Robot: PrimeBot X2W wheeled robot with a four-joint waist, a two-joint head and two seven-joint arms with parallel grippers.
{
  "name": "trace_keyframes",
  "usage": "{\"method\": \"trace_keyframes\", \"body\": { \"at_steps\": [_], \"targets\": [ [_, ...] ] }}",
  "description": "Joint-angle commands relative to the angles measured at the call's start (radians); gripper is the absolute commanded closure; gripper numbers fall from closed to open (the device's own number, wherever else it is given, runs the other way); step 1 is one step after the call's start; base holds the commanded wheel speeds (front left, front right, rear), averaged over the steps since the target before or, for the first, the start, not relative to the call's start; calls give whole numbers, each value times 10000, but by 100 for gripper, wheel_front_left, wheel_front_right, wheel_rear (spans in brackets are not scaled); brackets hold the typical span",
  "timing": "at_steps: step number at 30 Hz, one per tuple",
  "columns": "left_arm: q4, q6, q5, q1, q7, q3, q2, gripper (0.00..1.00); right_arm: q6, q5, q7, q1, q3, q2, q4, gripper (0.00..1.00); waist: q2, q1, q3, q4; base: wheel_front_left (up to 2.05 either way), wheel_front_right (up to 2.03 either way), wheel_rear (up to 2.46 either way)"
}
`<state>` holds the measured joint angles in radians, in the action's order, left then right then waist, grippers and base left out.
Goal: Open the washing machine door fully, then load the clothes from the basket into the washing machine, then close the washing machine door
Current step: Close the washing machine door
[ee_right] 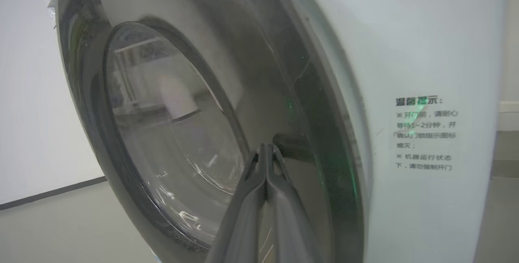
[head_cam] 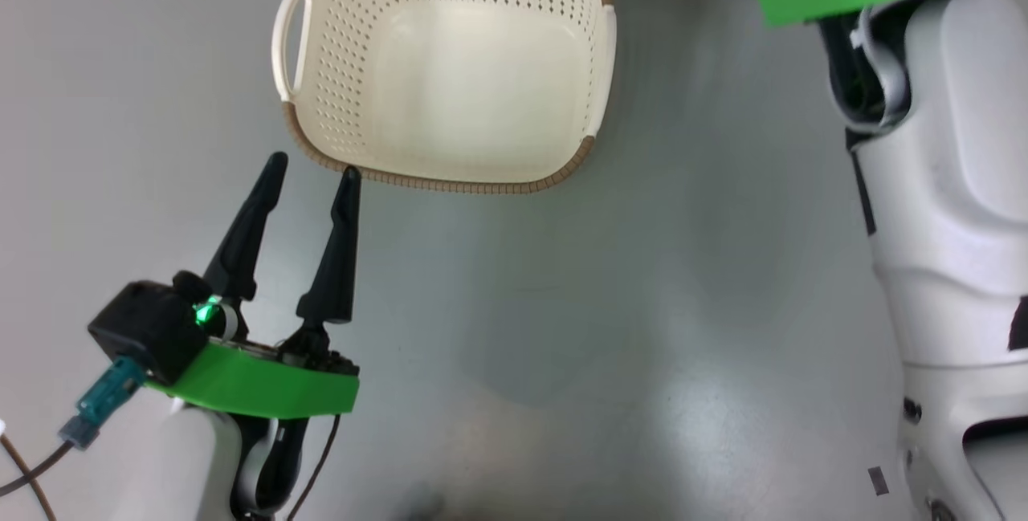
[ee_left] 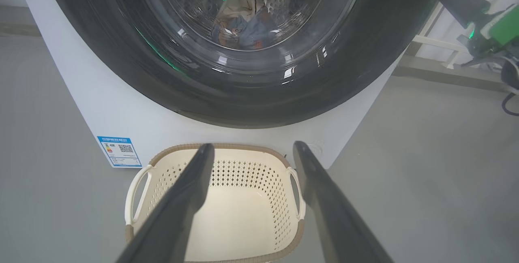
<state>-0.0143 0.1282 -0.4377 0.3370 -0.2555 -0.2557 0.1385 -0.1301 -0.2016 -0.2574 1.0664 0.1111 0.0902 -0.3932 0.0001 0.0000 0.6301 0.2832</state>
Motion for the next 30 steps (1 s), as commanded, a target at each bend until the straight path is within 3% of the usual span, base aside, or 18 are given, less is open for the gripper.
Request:
{"method": "trace_keyframes", "body": {
  "at_steps": [1, 14, 30],
  "targets": [
    [-284, 25, -66, 155, -63, 293, 362, 0, -6, -166, -43, 381, -37, -289, 52, 100, -1, 0, 299, -3, 0, 0, 0],
    [-320, 25, -223, 549, -63, 133, 381, 0, -6, -58, -43, 2017, -127, -364, -966, 100, -1, 0, 779, 60, 0, 0, 0],
    [-257, 25, -156, 439, -63, 360, 452, 0, -6, -388, -43, 1020, 496, -368, -1200, 100, -1, 0, 293, -198, 0, 0, 0]
  ]
}}
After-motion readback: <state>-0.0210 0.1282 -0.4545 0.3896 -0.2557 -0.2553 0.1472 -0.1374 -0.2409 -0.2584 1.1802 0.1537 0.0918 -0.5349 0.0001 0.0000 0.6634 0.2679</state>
